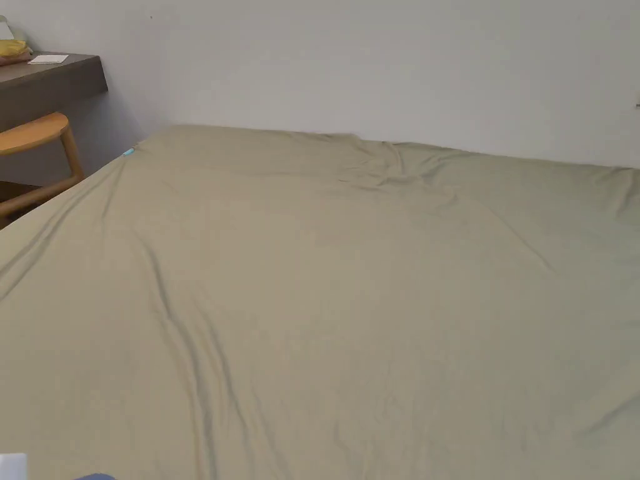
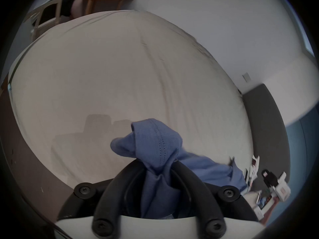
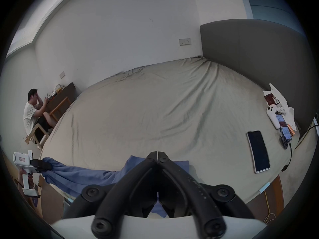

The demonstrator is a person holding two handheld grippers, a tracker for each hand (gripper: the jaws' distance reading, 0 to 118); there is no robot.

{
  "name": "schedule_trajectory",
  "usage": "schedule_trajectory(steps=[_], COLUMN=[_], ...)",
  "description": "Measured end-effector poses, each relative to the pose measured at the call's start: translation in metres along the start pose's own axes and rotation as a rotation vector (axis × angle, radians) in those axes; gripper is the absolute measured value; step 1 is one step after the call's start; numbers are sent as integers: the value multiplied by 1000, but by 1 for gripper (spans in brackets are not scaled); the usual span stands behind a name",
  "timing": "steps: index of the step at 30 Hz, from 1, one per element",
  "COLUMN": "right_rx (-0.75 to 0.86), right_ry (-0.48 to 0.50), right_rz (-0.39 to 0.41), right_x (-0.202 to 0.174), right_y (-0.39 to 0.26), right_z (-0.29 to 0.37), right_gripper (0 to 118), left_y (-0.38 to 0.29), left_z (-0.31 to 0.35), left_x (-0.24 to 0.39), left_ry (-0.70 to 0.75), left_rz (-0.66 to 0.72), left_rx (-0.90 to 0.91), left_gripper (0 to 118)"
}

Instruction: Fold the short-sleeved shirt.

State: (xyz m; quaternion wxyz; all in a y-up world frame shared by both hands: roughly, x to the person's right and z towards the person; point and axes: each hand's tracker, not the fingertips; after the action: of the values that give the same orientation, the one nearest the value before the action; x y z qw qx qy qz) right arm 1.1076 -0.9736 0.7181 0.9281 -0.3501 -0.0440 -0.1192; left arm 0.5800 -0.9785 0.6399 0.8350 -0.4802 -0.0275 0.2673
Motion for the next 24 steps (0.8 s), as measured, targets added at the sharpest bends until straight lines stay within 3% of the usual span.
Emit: schedule_trajectory(steps=[5, 8, 12, 14, 16, 18, 22, 24], right_rx=[-17, -16, -24, -19, -17, -12, -12, -18], right_ry=[45, 50, 21, -15, -20, -21, -15, -9], right_rz=[-1, -9, -48, -64, -76, -87, -91, -91], right_x=[-7, -6, 7, 10, 14, 16, 16, 16], right_y=[-4, -9, -17, -19, -20, -21, -21, -21], right_z=[-3, 1, 6, 9, 11, 13, 12, 9], right_gripper=[2, 2, 2, 2, 2, 2, 2, 2], left_y=[-31, -50, -66, -71, -73, -76, -69, -60], left_z=[-8, -37, -85, -103, -115, -112, -78, -64], left_x=[58, 95, 131, 144, 156, 163, 157, 145], left_ry=[-258, -325, -342, -330, -313, -349, -546, -584], left_rz=[-73, -188, -237, -224, -201, -200, -187, -146], left_rx=[-90, -160, -237, -248, -298, -312, -314, -298], left_gripper=[15, 15, 15, 20, 38, 46, 52, 46])
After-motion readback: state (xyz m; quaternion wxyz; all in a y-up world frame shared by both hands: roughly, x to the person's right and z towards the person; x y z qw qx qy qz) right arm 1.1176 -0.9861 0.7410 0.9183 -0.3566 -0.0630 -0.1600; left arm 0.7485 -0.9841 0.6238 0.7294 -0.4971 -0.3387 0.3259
